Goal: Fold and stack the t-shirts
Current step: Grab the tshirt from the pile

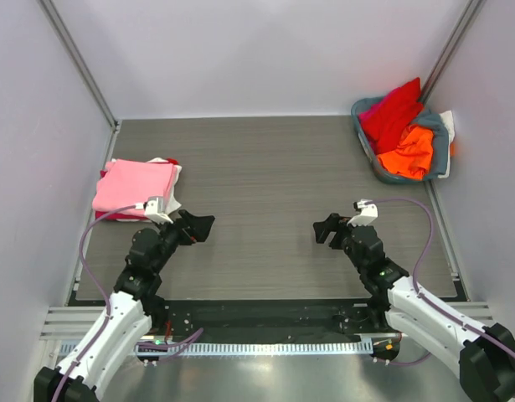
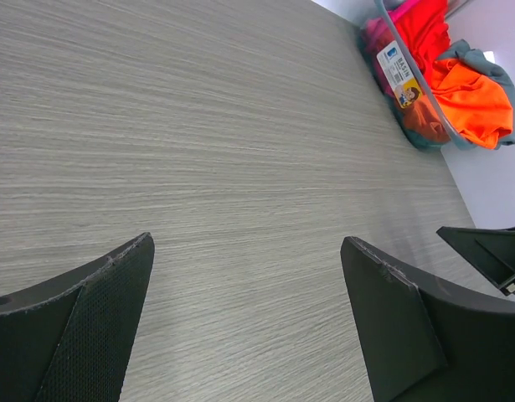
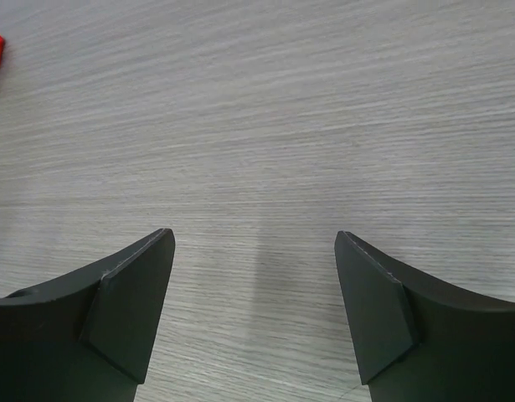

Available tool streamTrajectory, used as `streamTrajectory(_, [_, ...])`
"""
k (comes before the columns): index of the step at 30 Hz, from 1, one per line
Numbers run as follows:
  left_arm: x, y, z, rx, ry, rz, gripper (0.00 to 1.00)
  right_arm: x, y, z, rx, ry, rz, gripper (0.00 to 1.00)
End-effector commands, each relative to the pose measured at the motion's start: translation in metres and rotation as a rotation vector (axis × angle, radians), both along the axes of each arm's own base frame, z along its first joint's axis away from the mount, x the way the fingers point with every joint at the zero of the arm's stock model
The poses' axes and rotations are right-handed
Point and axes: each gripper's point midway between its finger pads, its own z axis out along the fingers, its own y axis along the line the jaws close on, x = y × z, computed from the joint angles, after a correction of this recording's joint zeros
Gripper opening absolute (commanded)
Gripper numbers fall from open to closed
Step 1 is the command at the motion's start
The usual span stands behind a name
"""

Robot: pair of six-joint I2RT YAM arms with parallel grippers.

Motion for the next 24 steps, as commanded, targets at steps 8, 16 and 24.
streamTrajectory(8, [0.000, -0.002, 0.012, 0.001, -0.070, -0.016, 0.93, 0.012, -0.006, 0.039, 0.060, -0.120, -0.070, 0.84])
streamTrajectory(16, [0.000, -0.008, 0.007, -0.010, -0.050, -0.044, 0.93, 0.022, -0.035, 0.043, -0.015, -0.046, -0.253, 0.89])
streamTrajectory(24, [0.001, -0.011, -0.002, -0.008, -0.011, -0.060, 0.93, 0.091, -0.080, 0.124, -0.065, 0.064, -0.516, 0.81])
